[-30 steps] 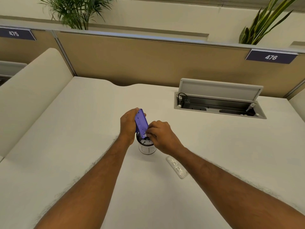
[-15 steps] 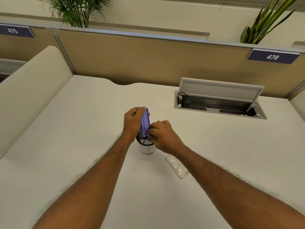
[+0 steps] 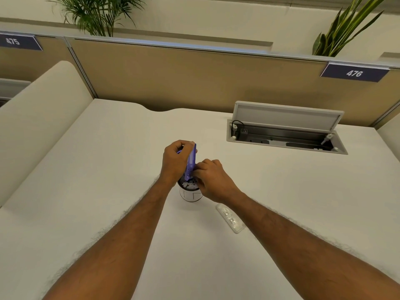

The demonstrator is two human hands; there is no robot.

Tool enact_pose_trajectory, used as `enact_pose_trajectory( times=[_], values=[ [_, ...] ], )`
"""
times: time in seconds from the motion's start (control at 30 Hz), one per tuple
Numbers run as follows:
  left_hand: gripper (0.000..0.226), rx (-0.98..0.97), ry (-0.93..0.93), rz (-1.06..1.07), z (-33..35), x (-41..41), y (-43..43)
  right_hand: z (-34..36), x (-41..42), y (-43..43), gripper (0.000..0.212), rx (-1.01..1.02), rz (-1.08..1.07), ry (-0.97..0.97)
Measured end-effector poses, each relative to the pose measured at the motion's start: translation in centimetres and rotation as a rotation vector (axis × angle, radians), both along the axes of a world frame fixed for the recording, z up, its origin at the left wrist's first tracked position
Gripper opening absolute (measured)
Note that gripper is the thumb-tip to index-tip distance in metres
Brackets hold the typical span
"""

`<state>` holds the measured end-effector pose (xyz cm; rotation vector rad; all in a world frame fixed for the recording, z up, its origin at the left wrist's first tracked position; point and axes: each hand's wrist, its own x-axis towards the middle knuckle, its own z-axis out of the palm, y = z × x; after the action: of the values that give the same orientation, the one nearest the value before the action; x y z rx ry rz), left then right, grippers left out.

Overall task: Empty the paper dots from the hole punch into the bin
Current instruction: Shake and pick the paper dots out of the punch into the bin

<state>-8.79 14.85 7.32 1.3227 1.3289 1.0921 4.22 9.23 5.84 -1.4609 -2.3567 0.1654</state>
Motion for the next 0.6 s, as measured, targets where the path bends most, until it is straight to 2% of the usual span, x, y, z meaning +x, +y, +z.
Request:
enact_pose_trajectory(
  times=[0.1,0.27,0.4,0.6],
  values=[
    [0.044,-0.001,0.009,-0.007,0.18,0.07,-0.09,-0.03,0.03,-0.30,0.026,0.011,0.028,0.020],
    [0.025,0.038,0.063,-0.032,0.08,0.36,-0.08,0.05,0.18,-0.58,0.027,0.050,0.050,-0.037],
    [0.035,0.050,0.081,-0.060,0.20,0.29,-0.25,0.48,0.57,-0.54,0.029,0.061,-0.007,-0.023],
    [0.027,0.069,0.113,-0.064,0.85,0.71,-0.56,0.60,0.33,-0.69,0.033,0.041,-0.008,0.002]
  ],
)
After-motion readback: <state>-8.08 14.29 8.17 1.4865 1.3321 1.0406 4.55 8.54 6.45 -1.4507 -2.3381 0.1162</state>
